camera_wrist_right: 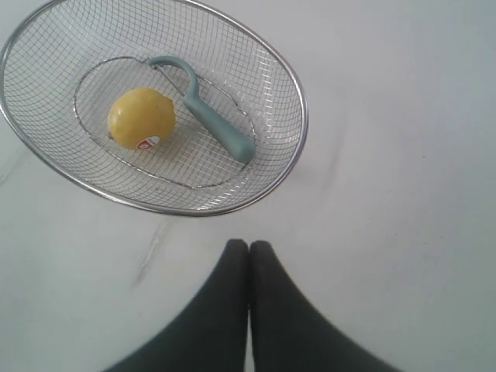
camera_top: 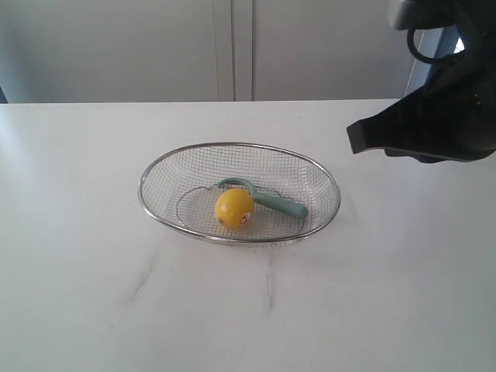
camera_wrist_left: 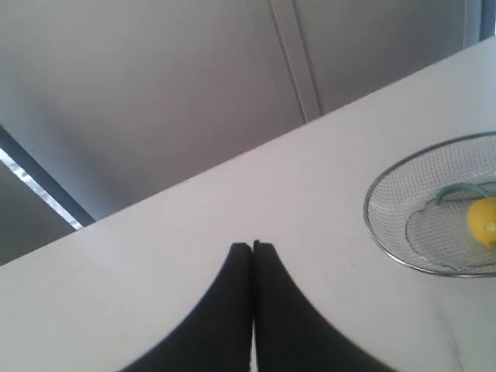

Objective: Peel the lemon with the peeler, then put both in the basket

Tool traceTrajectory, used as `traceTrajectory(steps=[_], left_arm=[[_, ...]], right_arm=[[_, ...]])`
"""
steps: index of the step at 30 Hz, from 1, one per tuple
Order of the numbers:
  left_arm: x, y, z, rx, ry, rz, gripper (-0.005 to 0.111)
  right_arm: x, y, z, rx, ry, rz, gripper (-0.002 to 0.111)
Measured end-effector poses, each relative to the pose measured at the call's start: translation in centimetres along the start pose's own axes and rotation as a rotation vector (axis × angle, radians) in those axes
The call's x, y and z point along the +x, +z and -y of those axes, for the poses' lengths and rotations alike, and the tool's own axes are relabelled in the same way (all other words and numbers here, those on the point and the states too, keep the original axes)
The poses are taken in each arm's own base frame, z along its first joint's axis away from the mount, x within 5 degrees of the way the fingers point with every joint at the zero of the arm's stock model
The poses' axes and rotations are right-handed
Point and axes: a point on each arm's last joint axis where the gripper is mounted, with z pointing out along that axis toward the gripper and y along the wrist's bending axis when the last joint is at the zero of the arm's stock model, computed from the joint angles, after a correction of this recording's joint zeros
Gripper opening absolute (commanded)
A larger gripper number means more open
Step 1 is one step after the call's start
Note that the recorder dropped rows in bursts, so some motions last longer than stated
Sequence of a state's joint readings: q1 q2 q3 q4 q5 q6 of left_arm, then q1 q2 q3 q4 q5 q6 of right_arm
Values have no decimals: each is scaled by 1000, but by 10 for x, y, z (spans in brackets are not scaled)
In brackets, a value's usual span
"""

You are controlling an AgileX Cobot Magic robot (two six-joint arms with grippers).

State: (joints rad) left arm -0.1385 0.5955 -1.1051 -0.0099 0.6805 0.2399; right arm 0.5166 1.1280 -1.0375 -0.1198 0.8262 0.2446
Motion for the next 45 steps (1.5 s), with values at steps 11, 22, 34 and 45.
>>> traceTrajectory(steps=[11,22,34,45], left_arm=[[12,-68,8,-99,7,187,0],[15,-65,9,-95,6,175,0],[59,-16,21,-23,-11,-28,0],[119,18,39,47,-27,-222,0]], right_arm=[[0,0,0,0,0,0,0],[3,2,0,2,-2,-11,0],[3,2,0,2,-1,-11,0],[3,2,0,3,14,-11,0]])
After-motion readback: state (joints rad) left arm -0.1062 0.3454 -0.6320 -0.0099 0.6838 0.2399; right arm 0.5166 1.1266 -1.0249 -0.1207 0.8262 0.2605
